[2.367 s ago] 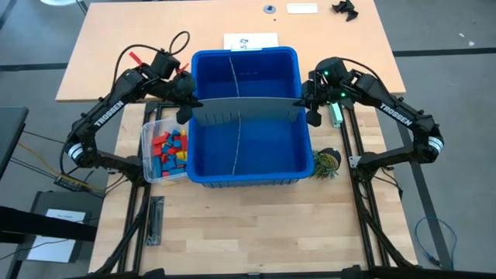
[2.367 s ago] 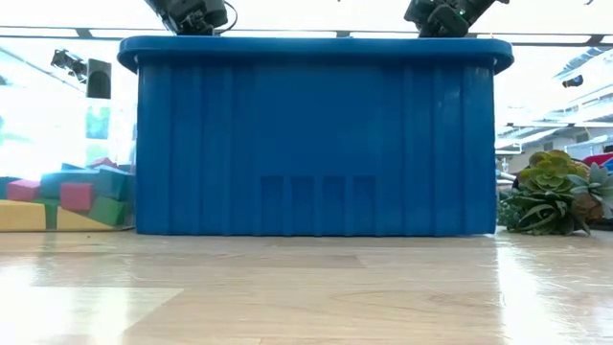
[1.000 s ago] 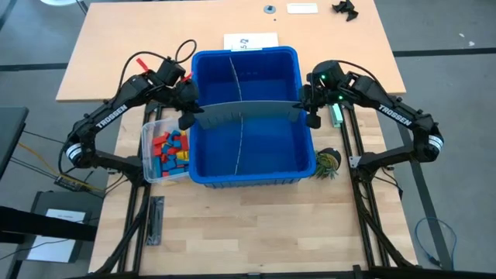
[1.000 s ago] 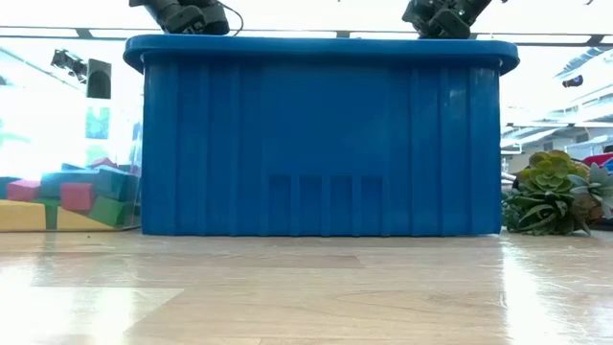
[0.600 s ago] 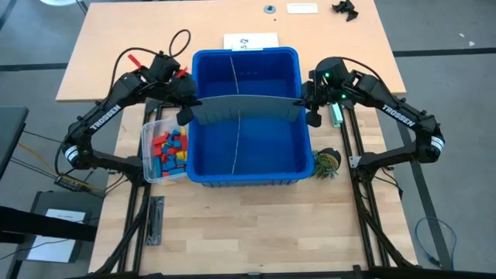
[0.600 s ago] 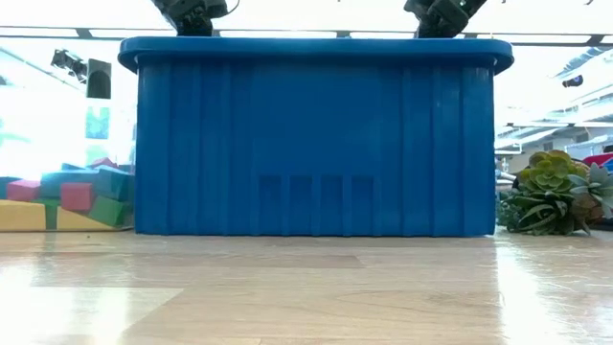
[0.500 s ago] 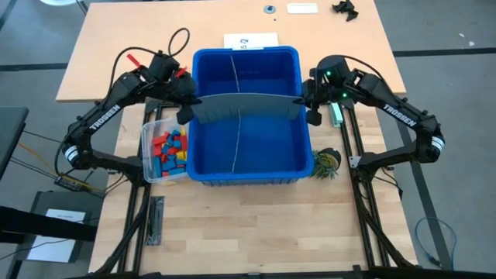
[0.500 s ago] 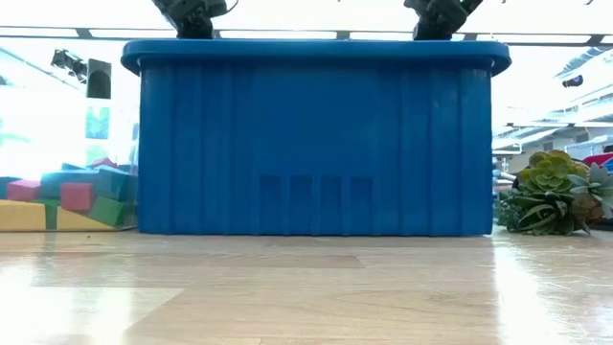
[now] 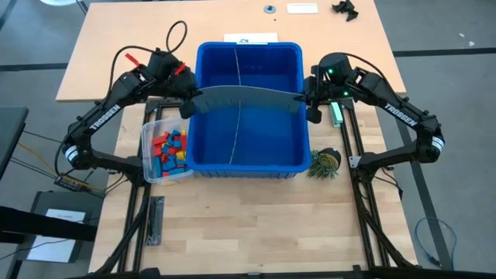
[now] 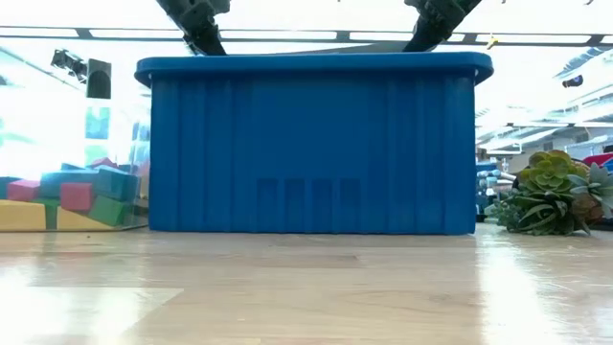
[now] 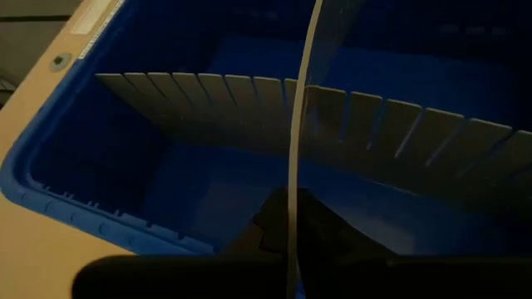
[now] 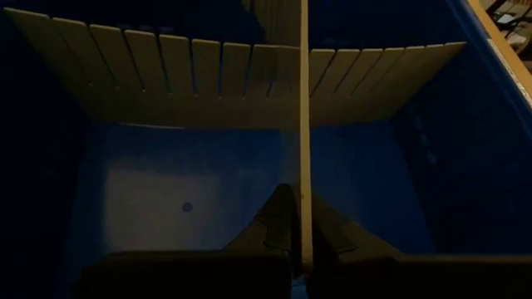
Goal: Sort Items/Unsort Items
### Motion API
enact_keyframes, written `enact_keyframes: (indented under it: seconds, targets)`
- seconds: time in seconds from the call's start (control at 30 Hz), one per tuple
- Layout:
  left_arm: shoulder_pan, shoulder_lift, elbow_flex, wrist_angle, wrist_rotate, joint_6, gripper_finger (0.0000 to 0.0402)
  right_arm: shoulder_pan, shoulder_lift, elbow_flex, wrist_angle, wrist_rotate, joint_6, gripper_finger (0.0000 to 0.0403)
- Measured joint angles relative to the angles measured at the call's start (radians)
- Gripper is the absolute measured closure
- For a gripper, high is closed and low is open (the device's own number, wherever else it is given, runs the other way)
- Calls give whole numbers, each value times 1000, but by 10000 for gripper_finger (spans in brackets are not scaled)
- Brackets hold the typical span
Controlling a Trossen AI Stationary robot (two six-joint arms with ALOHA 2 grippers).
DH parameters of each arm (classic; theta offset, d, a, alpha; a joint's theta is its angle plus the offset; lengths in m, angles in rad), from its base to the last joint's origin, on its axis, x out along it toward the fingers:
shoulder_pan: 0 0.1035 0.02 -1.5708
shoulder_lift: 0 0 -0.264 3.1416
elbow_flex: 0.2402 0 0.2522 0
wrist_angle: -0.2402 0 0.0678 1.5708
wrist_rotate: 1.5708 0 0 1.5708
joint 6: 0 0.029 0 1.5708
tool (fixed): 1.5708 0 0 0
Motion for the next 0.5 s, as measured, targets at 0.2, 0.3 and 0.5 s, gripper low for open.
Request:
enact_keyframes:
  seconds: [0.2, 0.3, 0.5]
  targets:
    - [0, 0, 3, -42, 24, 2, 386, 3, 0, 0, -16, -7, 0, 396]
    - [0, 0, 3, -54, 29, 3, 386, 4, 0, 0, -26, -17, 0, 396]
    - [0, 0, 4, -68, 29, 46, 386, 13, 0, -4, -39, -21, -1, 396]
